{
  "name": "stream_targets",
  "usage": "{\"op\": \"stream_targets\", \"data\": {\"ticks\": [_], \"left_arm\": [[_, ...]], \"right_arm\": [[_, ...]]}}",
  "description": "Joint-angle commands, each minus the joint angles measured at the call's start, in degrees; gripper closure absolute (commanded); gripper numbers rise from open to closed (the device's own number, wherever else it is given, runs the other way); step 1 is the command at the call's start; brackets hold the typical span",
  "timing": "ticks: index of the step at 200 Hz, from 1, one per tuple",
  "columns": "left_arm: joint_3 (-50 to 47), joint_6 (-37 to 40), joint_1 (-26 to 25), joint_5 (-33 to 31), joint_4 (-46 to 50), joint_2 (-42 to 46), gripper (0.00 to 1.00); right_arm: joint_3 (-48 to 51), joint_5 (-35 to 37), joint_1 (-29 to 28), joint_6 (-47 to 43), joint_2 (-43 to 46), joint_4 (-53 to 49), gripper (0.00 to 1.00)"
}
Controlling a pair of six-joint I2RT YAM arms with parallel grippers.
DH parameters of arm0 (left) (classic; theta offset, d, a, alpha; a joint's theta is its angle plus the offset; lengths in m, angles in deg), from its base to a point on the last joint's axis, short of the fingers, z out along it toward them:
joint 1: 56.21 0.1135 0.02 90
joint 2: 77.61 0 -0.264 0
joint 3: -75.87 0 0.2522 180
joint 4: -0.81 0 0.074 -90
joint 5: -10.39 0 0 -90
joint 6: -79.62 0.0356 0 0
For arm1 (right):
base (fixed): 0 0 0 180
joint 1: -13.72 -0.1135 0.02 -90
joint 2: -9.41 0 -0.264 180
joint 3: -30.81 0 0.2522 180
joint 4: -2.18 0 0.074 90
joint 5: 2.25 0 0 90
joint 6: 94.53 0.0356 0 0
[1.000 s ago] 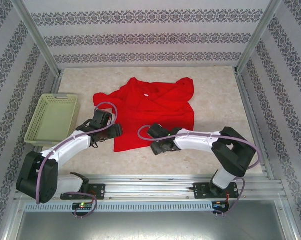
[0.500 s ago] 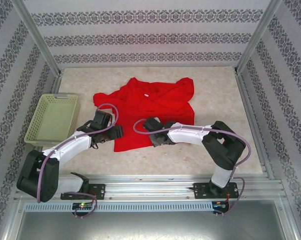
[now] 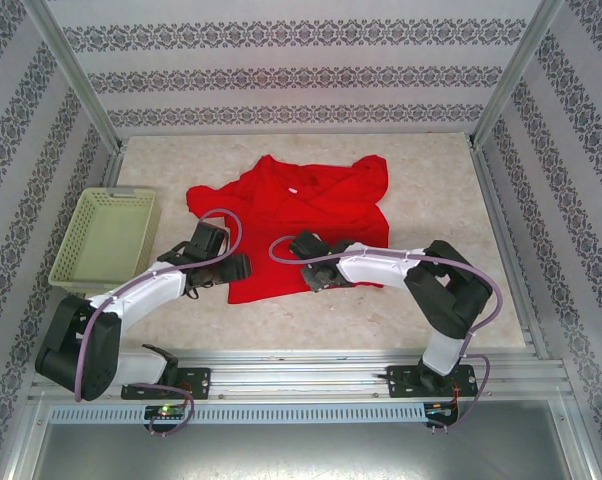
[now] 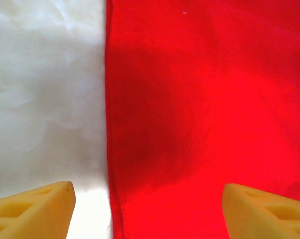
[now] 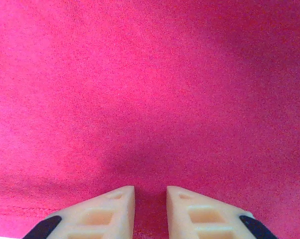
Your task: Fold the inside-out t-shirt
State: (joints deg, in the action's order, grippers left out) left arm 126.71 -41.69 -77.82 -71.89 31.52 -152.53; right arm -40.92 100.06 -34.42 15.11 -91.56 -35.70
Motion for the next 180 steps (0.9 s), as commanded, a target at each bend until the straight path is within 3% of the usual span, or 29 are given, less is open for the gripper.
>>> {"op": "stream_targets", "data": {"ticks": [1,31,61,103,180], "left_arm": [[1.26,1.38,-1.16,-2.69,1.12,0.46,0.23],[-0.76,-1.12,-1.06,-7.95,0.93,3.31,0.22],[-2.24,-2.36,-0.34,-9.25,0.46,4.94,0.22],[-3.49,-2.33,0.51,-8.87,0.48,5.66,0.22],[-3.0,-1.29,0.72,-5.68,-0.03,3.34,0.22]], "right_arm": [[1.27,-1.5,-1.29,-2.79,4.17,0.3,0.71],[2.79,-3.26,-4.4,-6.58,5.07,2.36,0.62],[0.77,-3.38,-6.03,-8.67,1.56,1.77,0.55],[-1.69,-0.43,-6.51,-8.92,-1.68,0.56,0.53],[-3.43,2.0,-5.87,-8.92,-2.43,0.67,0.77]]}}
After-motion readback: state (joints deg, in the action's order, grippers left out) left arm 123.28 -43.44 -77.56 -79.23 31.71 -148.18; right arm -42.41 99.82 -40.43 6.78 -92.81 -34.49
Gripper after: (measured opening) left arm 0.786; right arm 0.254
